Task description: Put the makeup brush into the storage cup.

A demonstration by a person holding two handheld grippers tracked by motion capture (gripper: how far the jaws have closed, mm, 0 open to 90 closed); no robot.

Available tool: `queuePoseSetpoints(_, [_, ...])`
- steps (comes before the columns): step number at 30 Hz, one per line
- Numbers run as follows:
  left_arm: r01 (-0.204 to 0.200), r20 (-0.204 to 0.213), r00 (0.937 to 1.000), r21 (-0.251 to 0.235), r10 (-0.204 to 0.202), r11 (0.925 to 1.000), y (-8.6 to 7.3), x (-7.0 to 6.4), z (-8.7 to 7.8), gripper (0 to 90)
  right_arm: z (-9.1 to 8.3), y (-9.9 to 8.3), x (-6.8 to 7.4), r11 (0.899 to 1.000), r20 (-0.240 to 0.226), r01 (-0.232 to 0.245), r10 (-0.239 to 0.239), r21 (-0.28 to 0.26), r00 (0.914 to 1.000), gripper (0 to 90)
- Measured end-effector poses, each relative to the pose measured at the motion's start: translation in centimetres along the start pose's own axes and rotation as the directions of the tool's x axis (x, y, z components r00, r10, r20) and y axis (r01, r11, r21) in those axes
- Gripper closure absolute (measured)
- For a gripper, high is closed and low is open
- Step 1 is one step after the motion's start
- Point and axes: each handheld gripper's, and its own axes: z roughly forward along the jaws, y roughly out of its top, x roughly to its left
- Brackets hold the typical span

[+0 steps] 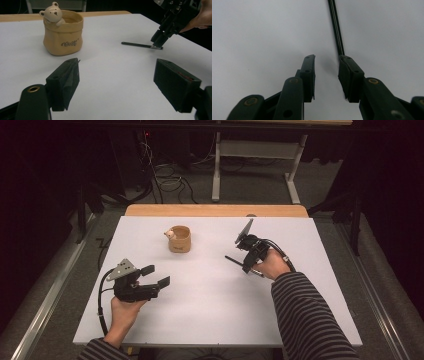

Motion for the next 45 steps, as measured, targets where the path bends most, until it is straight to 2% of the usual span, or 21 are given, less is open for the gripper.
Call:
queuePoseSetpoints(2, [0.0, 0.0, 1.0, -0.001, 0.0, 1.0, 0.0, 0.0, 0.0, 21.6, 0.1, 0.1, -0.1, 1.0, -0.002, 0.006, -0.006, 0.007, 1.0, 68.0])
queuePoseSetpoints(3, [0.0, 0.0, 1.0, -0.001, 0.0, 1.0, 0.0, 0.0, 0.0, 21.6, 0.2, 0.1, 0.1, 1.0, -0.001, -0.016, 0.016, 0.011, 0.9999, 68.0])
queuePoseSetpoints(9, [-0.001, 0.0, 1.0, 0.0, 0.001, 1.0, 0.0, 0.0, 0.0, 21.6, 0.5, 0.1, -0.4, 1.0, 0.001, -0.019, 0.019, 0.018, 0.9998, 67.9])
queuePoseSetpoints(10, [0.0, 0.0, 1.0, 0.0, 0.0, 1.0, 0.0, 0.0, 0.0, 21.6, 0.6, 0.1, -0.5, 0.999, -0.003, -0.036, 0.036, 0.021, 0.9993, 67.9])
queuePoseSetpoints(14, [-0.001, 0.0, 1.0, 0.0, 0.001, 1.0, 0.0, 0.0, 0.0, 21.6, 0.7, 0.1, -0.7, 0.999, -0.006, -0.026, 0.026, 0.023, 0.9996, 67.9])
queuePoseSetpoints(19, [-0.001, -0.001, 1.0, 0.002, 0.001, 1.0, 0.0, 0.0, 0.0, 21.7, 1.2, -0.1, -1.0, 0.998, -0.01, -0.051, 0.051, 0.03, 0.9986, 67.8])
queuePoseSetpoints(21, [-0.001, -0.001, 1.0, 0.002, 0.001, 1.0, 0.0, 0.0, 0.0, 21.7, 1.4, -0.3, -1.3, 0.998, -0.015, -0.044, 0.045, 0.032, 0.9989, 68.0])
queuePoseSetpoints(22, [0.0, -0.002, 1.0, 0.003, 0.0, 1.0, 0.0, 0.0, 0.0, 21.7, 1.5, -0.3, -1.3, 0.998, -0.02, -0.063, 0.063, 0.027, 0.9978, 67.9])
queuePoseSetpoints(24, [-0.001, -0.002, 1.0, 0.004, 0.001, 1.0, 0.0, 0.0, 0.1, 21.7, 1.4, -0.4, -1.5, 0.997, -0.021, -0.07, 0.07, 0.027, 0.9973, 68.4])
queuePoseSetpoints(28, [-0.002, -0.003, 1.0, 0.005, 0.002, 1.0, 0.0, 0.0, 0.1, 21.8, 1.5, -0.4, -1.4, 0.998, -0.014, -0.053, 0.053, 0.03, 0.9985, 69.5])
queuePoseSetpoints(34, [-0.001, -0.003, 1.0, 0.006, 0.001, 1.0, 0.0, 0.0, 0.1, 21.8, 1.5, -0.3, -1.4, 0.997, 0.002, -0.067, 0.067, 0.029, 0.9978, 69.3])
queuePoseSetpoints(37, [0.0, -0.003, 1.0, 0.005, 0.0, 1.0, 0.0, 0.0, 0.1, 21.8, 1.7, -0.3, -1.5, 0.996, 0.002, -0.072, 0.072, 0.042, 0.9974, 69.0])
queuePoseSetpoints(40, [0.001, -0.003, 1.0, 0.006, -0.001, 1.0, 0.0, 0.0, 0.1, 21.8, 2.2, -0.3, -1.6, 0.997, 0.004, -0.055, 0.055, 0.061, 0.9985, 69.1])
queuePoseSetpoints(45, [0.001, -0.003, 1.0, 0.007, -0.001, 1.0, 0.0, 0.0, 0.1, 21.9, 2.2, -0.2, -1.6, 0.995, 0.006, -0.064, 0.063, 0.07, 0.998, 71.5])
